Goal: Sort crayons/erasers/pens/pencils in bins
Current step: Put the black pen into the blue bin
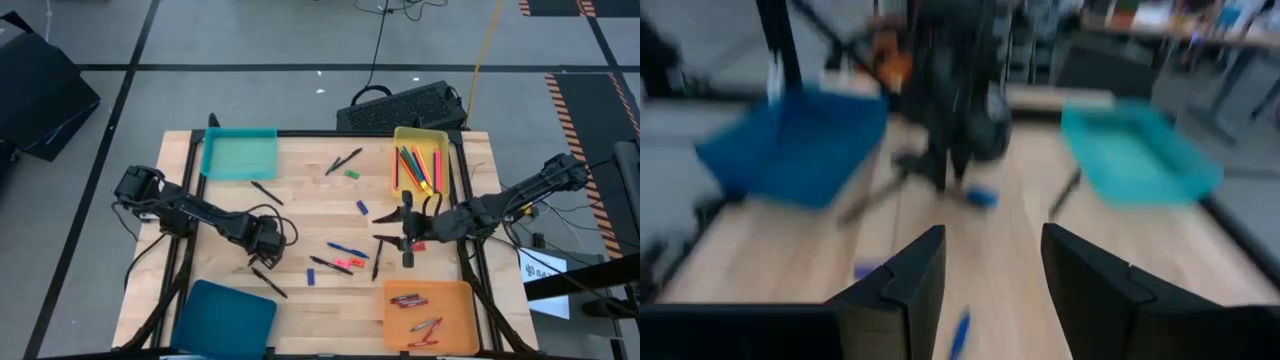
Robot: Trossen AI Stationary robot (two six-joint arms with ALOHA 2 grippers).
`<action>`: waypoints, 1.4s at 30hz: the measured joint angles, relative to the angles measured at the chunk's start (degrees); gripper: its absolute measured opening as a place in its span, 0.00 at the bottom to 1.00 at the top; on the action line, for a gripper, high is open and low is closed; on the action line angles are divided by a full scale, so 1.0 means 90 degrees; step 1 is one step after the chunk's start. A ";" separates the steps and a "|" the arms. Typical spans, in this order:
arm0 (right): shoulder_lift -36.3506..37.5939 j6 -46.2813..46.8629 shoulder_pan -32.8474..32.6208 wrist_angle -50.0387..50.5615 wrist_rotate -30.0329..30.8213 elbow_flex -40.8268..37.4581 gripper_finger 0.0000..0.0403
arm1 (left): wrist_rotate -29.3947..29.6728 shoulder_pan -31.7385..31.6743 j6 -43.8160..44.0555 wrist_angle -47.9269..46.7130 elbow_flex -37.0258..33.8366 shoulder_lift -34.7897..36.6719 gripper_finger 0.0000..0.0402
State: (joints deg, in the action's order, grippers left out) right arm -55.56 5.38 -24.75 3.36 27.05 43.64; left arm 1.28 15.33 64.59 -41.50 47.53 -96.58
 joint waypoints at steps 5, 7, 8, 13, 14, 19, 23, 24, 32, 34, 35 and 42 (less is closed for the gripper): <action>0.0025 -0.0375 0.0043 -0.1039 0.0062 0.0004 0.39 | 0.0237 0.0181 0.0752 -0.0151 0.0281 -0.0282 0.49; 0.0025 -0.0482 0.0032 -0.0993 0.0435 0.0012 0.39 | 0.0261 0.0188 0.1024 -0.0139 0.0316 -0.0286 0.41; 0.0018 -0.0513 0.0019 -0.0841 0.0629 0.0012 0.39 | 0.0251 0.0185 0.1100 -0.0121 0.0314 -0.0265 0.37; -0.0200 -0.0312 0.0023 -0.0150 0.1020 0.0005 0.39 | 0.0133 0.0098 0.1333 0.0021 0.0314 -0.0262 0.13; -0.0262 -0.0180 0.0021 -0.0160 0.1012 0.0005 0.39 | 0.0160 0.0078 0.1322 0.0034 0.0314 -0.0260 0.09; -0.0666 0.0538 -0.0214 -0.0312 0.0986 0.0000 0.39 | 0.0131 -0.0192 0.1364 0.0119 0.0314 -0.0257 0.05; -0.1115 0.0688 -0.0669 -0.0278 0.0967 0.0000 0.39 | -0.0049 -0.0356 0.1316 -0.0108 0.0424 -0.0228 0.05; -0.1212 0.0758 -0.0810 -0.0185 0.0937 0.0000 0.39 | -0.0084 -0.0369 0.1291 -0.0339 0.0539 -0.0177 0.05; -0.1706 0.2272 -0.1562 0.1373 0.0646 -0.0010 0.39 | 0.0299 -0.0034 0.0977 -0.1951 0.2242 0.0302 0.05; -0.1804 0.2556 -0.1681 0.1403 0.0634 -0.0023 0.39 | 0.0219 0.0349 0.0975 -0.2118 0.2769 0.0325 0.05; -0.1850 0.2576 -0.1729 0.1355 0.0635 -0.0046 0.39 | 0.0155 0.0595 0.0950 -0.2022 0.3027 0.0352 0.05; -0.2323 0.2184 -0.1838 0.1511 0.0184 -0.0074 0.39 | 0.0043 0.2656 -0.0034 -0.2023 0.3539 0.0355 0.05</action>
State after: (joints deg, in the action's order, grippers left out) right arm -76.47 25.04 -41.28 16.97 28.70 42.98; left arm 1.66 39.23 64.28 -59.71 79.37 -93.38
